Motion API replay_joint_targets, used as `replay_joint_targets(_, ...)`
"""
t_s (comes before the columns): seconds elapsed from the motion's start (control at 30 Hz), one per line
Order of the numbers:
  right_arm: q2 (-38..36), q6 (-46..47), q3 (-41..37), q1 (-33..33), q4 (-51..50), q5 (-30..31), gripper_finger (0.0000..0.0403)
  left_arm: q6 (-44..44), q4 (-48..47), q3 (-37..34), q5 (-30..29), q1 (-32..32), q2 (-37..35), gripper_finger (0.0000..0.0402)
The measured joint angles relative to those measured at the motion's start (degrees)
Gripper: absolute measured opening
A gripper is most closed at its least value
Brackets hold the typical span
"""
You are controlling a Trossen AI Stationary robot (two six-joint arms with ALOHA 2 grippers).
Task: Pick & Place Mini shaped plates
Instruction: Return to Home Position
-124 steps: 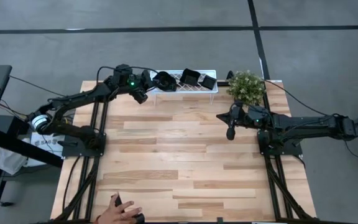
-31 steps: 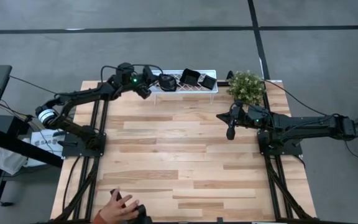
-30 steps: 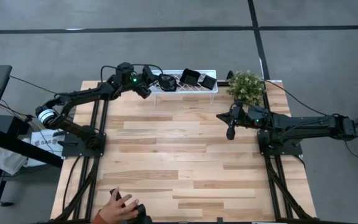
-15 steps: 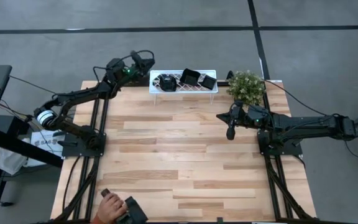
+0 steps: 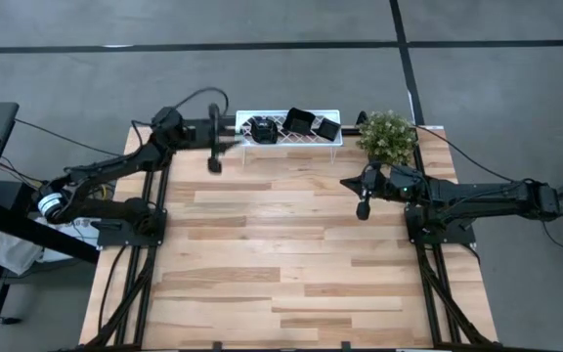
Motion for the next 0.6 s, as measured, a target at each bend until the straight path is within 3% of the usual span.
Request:
replay_joint_targets(0.1,-0.61,-2.26,-0.01,-0.01,0.77,0.00,0.0006,-6.45,0.19,-3.52,6.05,-2.70,-1.03,0.0062)
replay_joint_targets(0.3,-5.07,-1.80,-0.01,0.01,3.20,-0.05,0.0006,-19.64,0.15,-12.55,5.05,-12.57,-7.87,0.0057)
replay_joint_targets(0.4,-8.83,-1.77,-0.01,0.05,2.19,-0.20,0.0006,-25.85,0.25,-18.08,-1.80,-17.50,-15.18,0.0057)
replay_joint_targets(0.6,-16.16,-2.06,-0.01,0.10,-1.99,-3.65,0.0006,-30.65,0.63,-29.12,-21.41,-27.61,-31.99,0.0057)
